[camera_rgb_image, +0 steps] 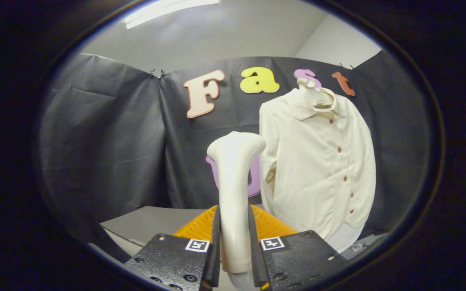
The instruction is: Iron the clothes twice with a garment steamer, once on the left side and once on the right side.
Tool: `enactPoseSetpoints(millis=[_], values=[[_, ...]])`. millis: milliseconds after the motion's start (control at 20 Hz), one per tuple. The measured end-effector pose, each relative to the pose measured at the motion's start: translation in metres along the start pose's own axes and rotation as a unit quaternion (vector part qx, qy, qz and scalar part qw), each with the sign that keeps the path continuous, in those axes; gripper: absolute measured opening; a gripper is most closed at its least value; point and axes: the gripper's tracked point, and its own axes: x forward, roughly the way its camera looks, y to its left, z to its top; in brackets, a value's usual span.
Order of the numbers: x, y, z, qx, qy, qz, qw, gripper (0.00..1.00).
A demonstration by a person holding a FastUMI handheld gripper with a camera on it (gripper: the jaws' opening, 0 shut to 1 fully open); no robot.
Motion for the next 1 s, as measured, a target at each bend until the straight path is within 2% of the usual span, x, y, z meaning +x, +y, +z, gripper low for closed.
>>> enactPoseSetpoints(millis=[250, 450, 600, 800, 1000], values=[[-0.004, -0.054, 0.033, 0.026, -0.049, 0.000, 0.998, 0.31], [0.013, -0.083, 0.036, 0.022, -0.062, -0.006, 0.998, 0.31], [0.029, -0.095, 0.029, 0.020, -0.070, -0.004, 0.997, 0.31], [0.052, -0.121, 0.007, 0.013, -0.061, -0.026, 0.998, 0.31], [0.066, -0.135, -0.001, 0.066, -0.066, -0.017, 0.996, 0.31]])
